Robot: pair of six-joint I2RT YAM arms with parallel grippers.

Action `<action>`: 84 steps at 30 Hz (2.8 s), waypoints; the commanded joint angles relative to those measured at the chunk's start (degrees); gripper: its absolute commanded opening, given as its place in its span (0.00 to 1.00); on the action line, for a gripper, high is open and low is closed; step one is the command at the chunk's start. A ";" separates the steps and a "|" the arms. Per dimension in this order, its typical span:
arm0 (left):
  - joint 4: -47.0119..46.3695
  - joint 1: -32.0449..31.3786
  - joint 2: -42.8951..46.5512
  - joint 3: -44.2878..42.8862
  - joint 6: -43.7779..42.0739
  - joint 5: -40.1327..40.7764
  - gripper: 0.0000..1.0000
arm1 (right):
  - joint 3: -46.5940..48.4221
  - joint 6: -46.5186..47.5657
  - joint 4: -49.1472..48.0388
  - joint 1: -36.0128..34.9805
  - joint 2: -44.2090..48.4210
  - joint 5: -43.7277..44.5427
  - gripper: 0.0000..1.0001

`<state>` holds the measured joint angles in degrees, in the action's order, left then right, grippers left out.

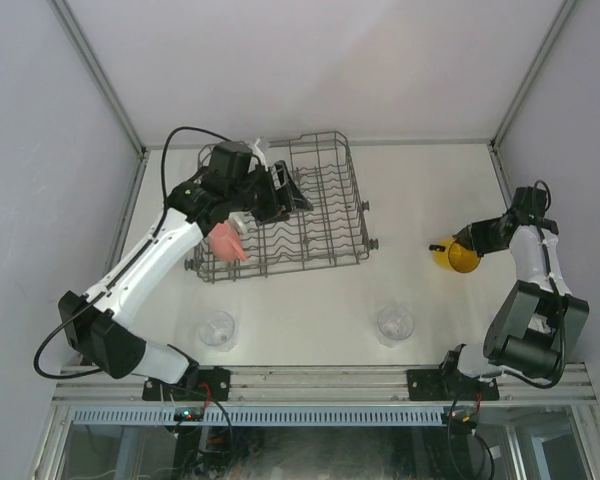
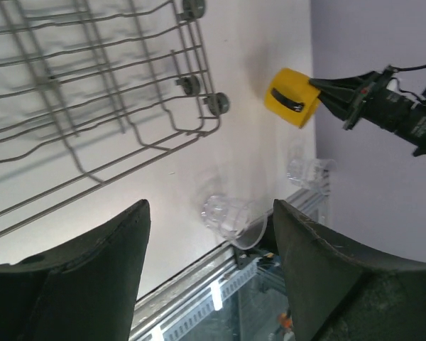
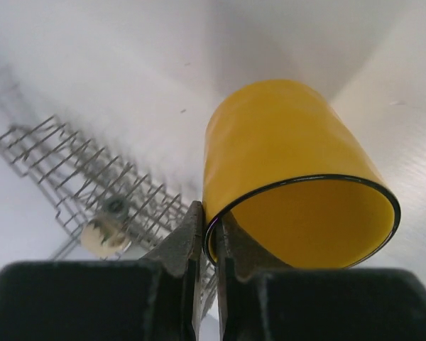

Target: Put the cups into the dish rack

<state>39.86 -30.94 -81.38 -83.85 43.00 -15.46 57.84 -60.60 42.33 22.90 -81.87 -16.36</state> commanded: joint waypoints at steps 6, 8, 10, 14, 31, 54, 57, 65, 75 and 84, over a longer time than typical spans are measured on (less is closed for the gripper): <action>-16.22 0.20 -2.76 0.70 10.76 -18.16 0.74 | 1.27 4.46 -14.47 -0.43 7.91 -19.60 0.00; -19.72 0.05 -3.67 1.55 13.98 -20.86 0.75 | 1.12 2.94 -19.00 -1.10 9.24 -23.42 0.00; -22.91 -0.29 -4.37 2.26 16.21 -22.94 0.75 | 1.13 0.69 -23.60 -2.27 10.46 -26.25 0.00; -29.58 -0.76 -5.62 4.16 22.31 -26.73 0.75 | 1.13 -3.99 -36.03 -7.27 12.33 -30.63 0.00; -39.98 -1.66 -8.76 5.24 29.02 -27.69 0.72 | 2.79 -15.46 -62.59 -30.50 10.79 -27.85 0.00; -51.94 -3.06 -10.83 6.05 37.16 -28.86 0.39 | 2.88 -16.21 -67.88 -39.82 6.48 -24.48 0.00; -52.37 -3.01 -10.89 6.44 37.31 -28.75 0.29 | 2.80 -14.60 -65.51 -40.73 6.39 -24.96 0.00; -53.17 -2.36 -10.33 7.28 35.51 -28.53 0.00 | 3.76 -10.03 -59.71 -40.51 7.86 -24.81 0.04; -30.30 2.58 -10.77 -2.25 14.77 -24.19 0.00 | 5.78 2.16 -43.31 -33.75 12.04 -21.99 0.46; -13.89 6.86 -13.54 -11.75 -0.68 -16.84 0.00 | 16.48 28.07 -11.87 -33.86 7.06 -6.23 0.48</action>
<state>23.22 -24.80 -95.64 -88.75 51.57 -34.79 66.46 -49.60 11.64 -8.49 -71.66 -34.28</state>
